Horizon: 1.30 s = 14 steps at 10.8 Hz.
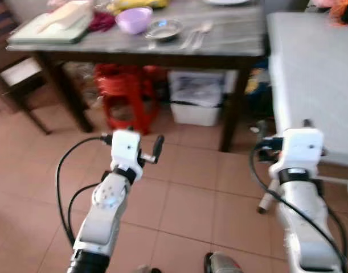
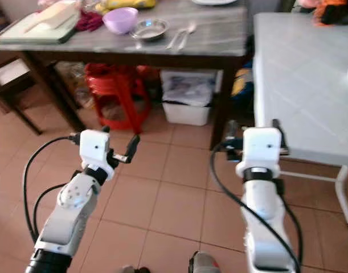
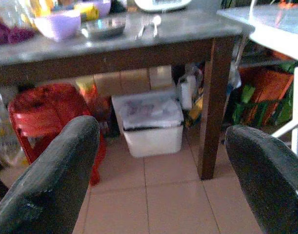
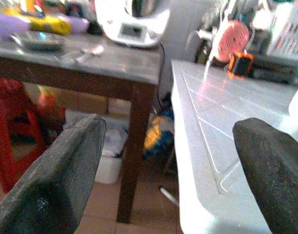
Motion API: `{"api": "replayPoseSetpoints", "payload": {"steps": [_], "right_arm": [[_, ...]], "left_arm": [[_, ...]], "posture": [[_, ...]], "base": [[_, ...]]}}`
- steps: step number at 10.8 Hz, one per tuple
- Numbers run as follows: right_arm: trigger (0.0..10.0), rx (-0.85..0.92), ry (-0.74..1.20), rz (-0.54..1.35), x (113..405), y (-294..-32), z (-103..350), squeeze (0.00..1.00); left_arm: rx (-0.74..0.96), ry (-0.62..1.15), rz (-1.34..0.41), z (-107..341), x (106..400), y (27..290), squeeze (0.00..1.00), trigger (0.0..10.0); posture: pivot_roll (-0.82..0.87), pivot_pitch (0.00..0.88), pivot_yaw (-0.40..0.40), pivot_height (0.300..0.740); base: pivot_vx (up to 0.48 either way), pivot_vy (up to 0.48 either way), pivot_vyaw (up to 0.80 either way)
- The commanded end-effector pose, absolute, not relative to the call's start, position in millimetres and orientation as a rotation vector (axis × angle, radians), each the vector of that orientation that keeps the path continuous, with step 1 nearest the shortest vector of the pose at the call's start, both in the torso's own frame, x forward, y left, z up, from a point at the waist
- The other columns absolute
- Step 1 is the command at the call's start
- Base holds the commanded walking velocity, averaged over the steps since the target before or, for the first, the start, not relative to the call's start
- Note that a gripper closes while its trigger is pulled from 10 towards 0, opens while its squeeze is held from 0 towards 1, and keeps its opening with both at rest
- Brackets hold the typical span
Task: Setting the table
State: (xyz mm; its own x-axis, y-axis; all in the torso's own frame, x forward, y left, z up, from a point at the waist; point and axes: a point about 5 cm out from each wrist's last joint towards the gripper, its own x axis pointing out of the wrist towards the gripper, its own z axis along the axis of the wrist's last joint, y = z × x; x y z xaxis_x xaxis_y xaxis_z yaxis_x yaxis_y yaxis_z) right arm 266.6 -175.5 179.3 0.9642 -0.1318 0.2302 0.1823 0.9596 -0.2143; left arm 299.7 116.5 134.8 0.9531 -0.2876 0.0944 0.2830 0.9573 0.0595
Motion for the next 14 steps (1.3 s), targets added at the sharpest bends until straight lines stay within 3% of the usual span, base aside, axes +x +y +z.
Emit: {"api": "replayPoseSetpoints", "payload": {"steps": [1, 14], "right_arm": [[10.0, -0.239, -0.227, -0.144, 267.4, -171.7, 182.0, 0.00], [10.0, -0.242, -0.218, -0.146, 267.9, -172.3, 180.6, 0.00]], "left_arm": [[0.045, -0.116, -0.290, 137.2, 298.5, 120.1, 0.00, 10.0], [0.039, -0.116, -0.324, 134.8, 296.2, 118.7, 0.00, 10.0]], "posture": [[-0.16, 0.181, 0.107, 0.740], [-0.16, 0.182, 0.104, 0.740]], "base": [[0.000, 0.000, 0.00], [0.000, -0.297, 0.00]]}}
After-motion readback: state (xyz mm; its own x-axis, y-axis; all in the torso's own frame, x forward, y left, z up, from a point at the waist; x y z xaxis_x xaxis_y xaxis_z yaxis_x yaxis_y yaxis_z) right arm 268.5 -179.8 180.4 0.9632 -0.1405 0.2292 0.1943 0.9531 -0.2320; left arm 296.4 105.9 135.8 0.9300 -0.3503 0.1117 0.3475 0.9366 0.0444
